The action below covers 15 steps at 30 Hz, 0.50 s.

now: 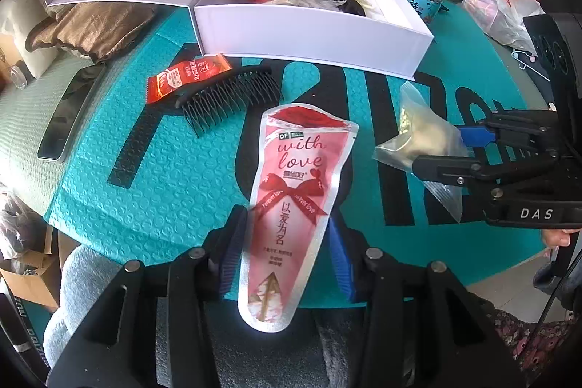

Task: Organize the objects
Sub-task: 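Grasp the pink packet with the left gripper while the right gripper grasps the clear zip bag, then lift the pink packet with the left gripper while the right gripper lifts the zip bag toward the box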

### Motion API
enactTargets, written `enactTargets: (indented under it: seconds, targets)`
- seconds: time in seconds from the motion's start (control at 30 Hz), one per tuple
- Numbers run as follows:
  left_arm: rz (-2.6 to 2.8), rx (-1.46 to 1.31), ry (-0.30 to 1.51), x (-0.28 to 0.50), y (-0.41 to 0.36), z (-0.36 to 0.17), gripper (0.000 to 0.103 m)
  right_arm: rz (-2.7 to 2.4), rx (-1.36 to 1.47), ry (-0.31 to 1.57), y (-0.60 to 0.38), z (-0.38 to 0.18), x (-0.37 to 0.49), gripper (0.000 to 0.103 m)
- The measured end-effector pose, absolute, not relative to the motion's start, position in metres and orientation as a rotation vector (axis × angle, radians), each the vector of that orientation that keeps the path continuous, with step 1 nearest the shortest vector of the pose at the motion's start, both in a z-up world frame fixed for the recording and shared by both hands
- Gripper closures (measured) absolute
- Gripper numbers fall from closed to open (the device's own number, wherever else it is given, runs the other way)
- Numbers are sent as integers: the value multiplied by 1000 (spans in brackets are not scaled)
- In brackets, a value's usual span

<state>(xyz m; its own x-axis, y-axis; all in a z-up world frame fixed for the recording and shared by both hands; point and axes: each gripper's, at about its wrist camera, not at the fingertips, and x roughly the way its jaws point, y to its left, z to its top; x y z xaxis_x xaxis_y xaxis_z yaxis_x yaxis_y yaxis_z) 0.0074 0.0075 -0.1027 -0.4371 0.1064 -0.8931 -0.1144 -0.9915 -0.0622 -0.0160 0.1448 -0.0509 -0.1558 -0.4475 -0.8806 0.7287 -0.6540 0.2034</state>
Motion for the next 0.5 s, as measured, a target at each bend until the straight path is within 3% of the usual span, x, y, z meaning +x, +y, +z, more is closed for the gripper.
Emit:
enactTargets:
  seconds: [0.07,0.2,0.33,0.5]
  targets:
    - [2561,-1601,36,7,10,-104,59,-1884,1310,358,146,-52,-13,54]
    - [2590,-1610,110,0,16,-107,39,-1886,1292,389,144,-52,-10,46]
    - [2592,-1604,113,-11,18,-110,37,-1888,1290,398,144,-52,-14,37]
    - [2600,-1584,102,-22,17,-115,36,-1876,1298,395,145,-52,-18,36]
